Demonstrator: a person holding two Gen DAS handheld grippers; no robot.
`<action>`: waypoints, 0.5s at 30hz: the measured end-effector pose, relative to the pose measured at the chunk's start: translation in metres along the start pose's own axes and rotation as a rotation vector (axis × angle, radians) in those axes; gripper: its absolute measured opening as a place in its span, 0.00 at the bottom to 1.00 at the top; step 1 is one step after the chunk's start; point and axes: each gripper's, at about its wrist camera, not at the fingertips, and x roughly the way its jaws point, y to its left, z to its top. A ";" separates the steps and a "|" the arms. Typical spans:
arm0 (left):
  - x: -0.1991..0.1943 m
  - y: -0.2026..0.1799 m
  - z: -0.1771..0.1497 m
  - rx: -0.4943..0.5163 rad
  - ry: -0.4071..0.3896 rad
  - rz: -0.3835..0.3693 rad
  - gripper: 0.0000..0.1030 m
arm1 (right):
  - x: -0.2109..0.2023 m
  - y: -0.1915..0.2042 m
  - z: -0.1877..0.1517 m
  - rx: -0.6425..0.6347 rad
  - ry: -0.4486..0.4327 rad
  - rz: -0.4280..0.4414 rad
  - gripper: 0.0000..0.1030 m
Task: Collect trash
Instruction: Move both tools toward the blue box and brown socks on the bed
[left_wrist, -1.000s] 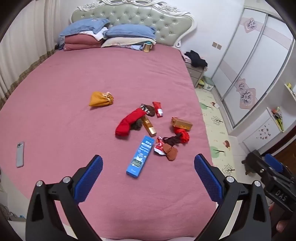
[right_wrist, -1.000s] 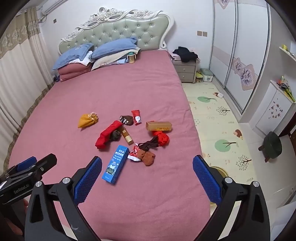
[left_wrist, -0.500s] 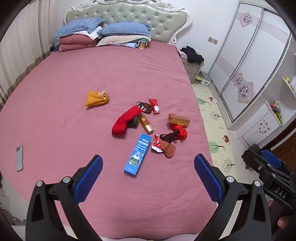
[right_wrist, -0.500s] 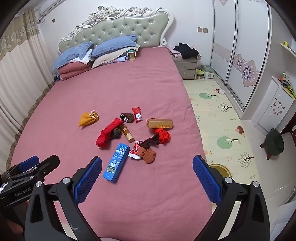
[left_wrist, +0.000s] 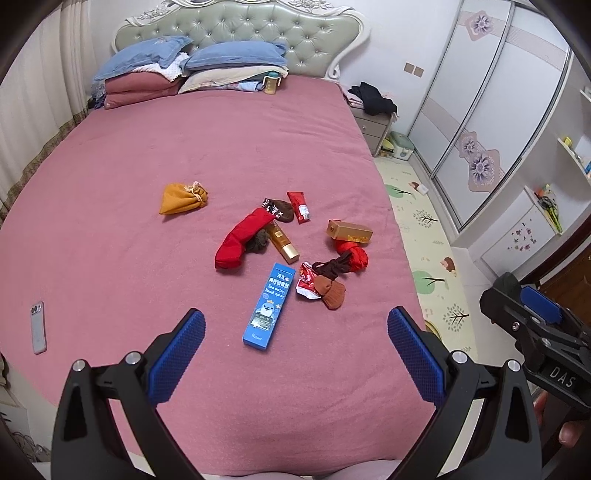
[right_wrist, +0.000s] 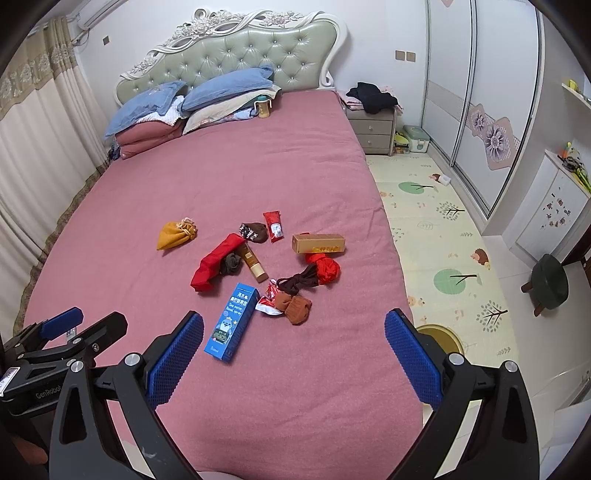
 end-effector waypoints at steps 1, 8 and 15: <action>0.000 -0.001 0.001 0.005 0.000 -0.001 0.96 | 0.000 -0.001 0.000 0.001 0.000 -0.002 0.92; 0.007 -0.001 0.005 0.009 0.014 0.006 0.96 | 0.003 -0.005 0.005 0.012 0.019 0.001 0.92; 0.021 -0.003 0.008 0.005 0.058 -0.003 0.96 | 0.010 -0.007 0.009 0.013 0.049 0.012 0.92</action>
